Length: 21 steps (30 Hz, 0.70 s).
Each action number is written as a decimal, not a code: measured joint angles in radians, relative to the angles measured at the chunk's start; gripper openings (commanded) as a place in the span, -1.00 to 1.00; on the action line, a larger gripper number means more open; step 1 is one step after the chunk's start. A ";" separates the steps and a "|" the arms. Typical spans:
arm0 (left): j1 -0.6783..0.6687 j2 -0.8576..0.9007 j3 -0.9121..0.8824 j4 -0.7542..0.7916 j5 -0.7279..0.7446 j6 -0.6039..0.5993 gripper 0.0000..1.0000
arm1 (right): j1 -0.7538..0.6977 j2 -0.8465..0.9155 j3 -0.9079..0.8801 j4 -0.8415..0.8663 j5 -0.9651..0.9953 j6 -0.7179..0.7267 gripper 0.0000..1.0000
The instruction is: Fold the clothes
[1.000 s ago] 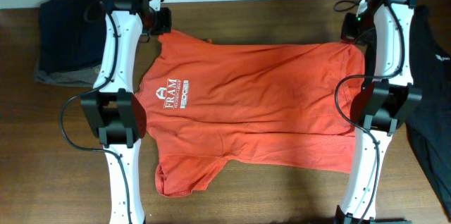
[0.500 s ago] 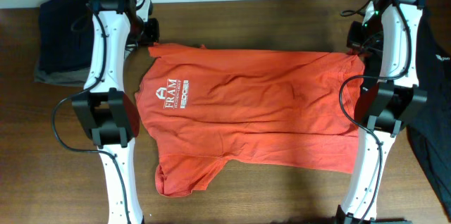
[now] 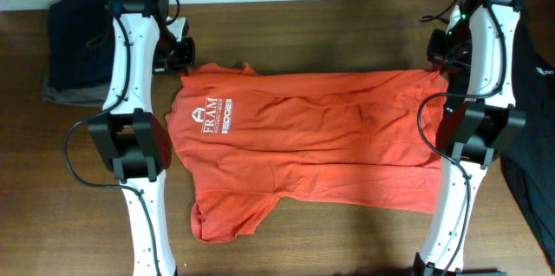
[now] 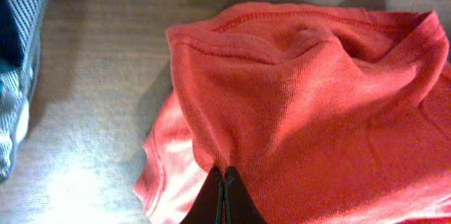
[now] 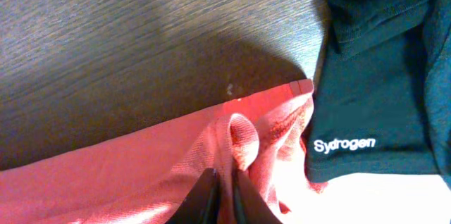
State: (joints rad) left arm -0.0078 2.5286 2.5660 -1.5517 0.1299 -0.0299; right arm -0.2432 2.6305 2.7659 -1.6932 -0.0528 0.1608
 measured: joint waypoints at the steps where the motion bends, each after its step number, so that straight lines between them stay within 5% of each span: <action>1: 0.000 0.000 0.000 -0.011 0.000 0.000 -0.99 | 0.000 0.000 0.000 0.000 0.000 0.000 -0.83; 12: 0.000 0.000 0.000 -0.126 0.000 0.006 -0.99 | 0.000 -0.034 -0.016 0.001 0.000 0.007 -0.73; 21: -0.004 0.000 0.000 -0.132 -0.007 0.013 -0.99 | 0.000 -0.204 -0.217 0.000 0.004 0.003 -0.81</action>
State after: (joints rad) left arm -0.0120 2.5286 2.5660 -1.6840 0.1230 -0.0170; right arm -0.2436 2.4264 2.5488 -1.6932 -0.0490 0.1642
